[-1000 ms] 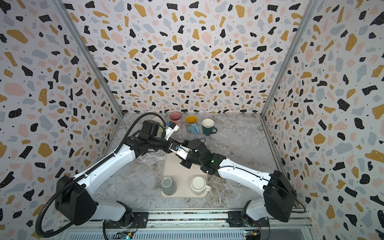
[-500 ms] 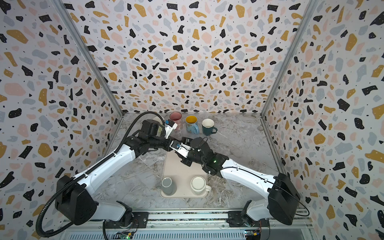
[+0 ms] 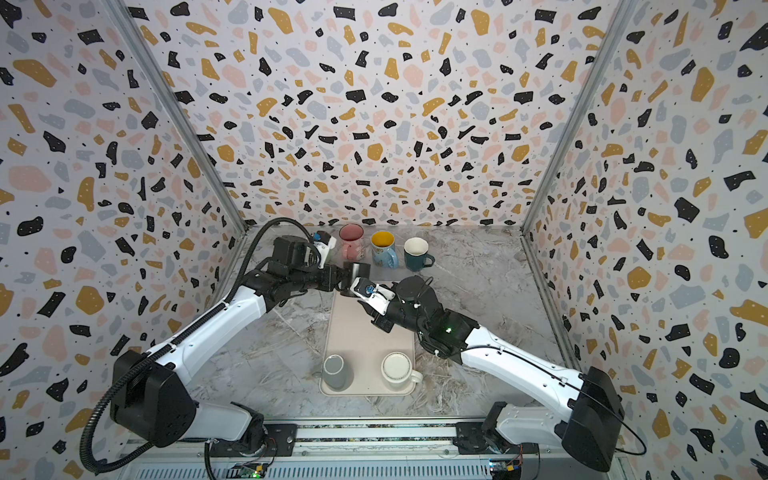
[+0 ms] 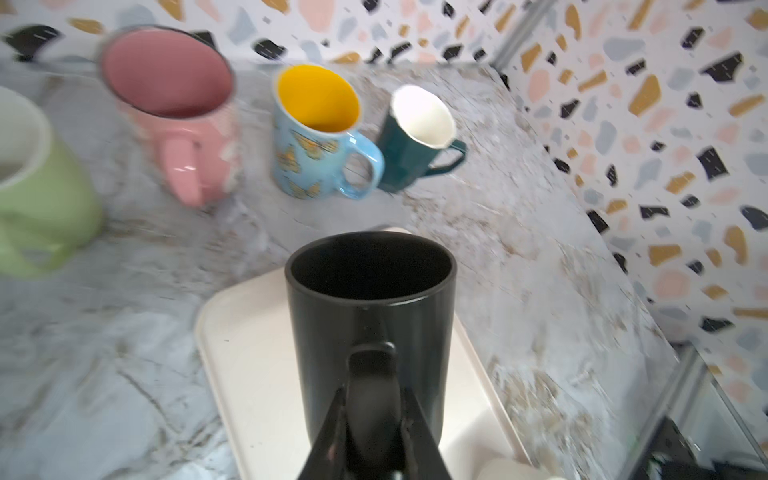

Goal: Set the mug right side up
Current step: 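Open the right gripper and draw back while the left carries the mug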

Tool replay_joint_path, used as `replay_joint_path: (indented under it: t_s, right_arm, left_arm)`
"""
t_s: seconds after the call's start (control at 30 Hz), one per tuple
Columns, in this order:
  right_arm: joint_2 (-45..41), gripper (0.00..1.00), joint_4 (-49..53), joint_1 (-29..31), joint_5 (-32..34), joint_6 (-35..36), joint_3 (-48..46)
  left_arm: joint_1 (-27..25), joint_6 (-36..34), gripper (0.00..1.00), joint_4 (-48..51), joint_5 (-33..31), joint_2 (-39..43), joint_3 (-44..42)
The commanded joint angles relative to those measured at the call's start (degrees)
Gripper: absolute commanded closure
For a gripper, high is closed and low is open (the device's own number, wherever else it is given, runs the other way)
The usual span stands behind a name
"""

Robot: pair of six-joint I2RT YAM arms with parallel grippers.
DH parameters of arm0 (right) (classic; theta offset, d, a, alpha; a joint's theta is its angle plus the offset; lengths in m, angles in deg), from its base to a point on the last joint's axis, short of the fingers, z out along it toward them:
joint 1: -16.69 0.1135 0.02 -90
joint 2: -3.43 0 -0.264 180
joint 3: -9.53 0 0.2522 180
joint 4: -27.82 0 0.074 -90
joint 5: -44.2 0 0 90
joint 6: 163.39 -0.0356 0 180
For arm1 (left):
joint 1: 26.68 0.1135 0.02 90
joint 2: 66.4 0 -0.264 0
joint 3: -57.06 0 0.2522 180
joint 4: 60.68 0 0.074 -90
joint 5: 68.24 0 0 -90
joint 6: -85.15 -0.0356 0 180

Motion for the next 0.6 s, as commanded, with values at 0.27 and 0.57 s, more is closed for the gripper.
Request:
replay_joint_path:
  t_s: [0.27,0.57]
  right_arm:
    - [-3.6,0.66,-0.3,-0.9,4.3,-1.2,-2.8]
    - [-3.7,0.67,-1.7,-2.2,3.7,-2.2,-4.3]
  left_arm:
    - [0.8,0.3,1.00,-26.3,-17.4,8.0,-14.8]
    - [0.8,-1.5,1.00,-38.4,-30.0,12.8,-24.4]
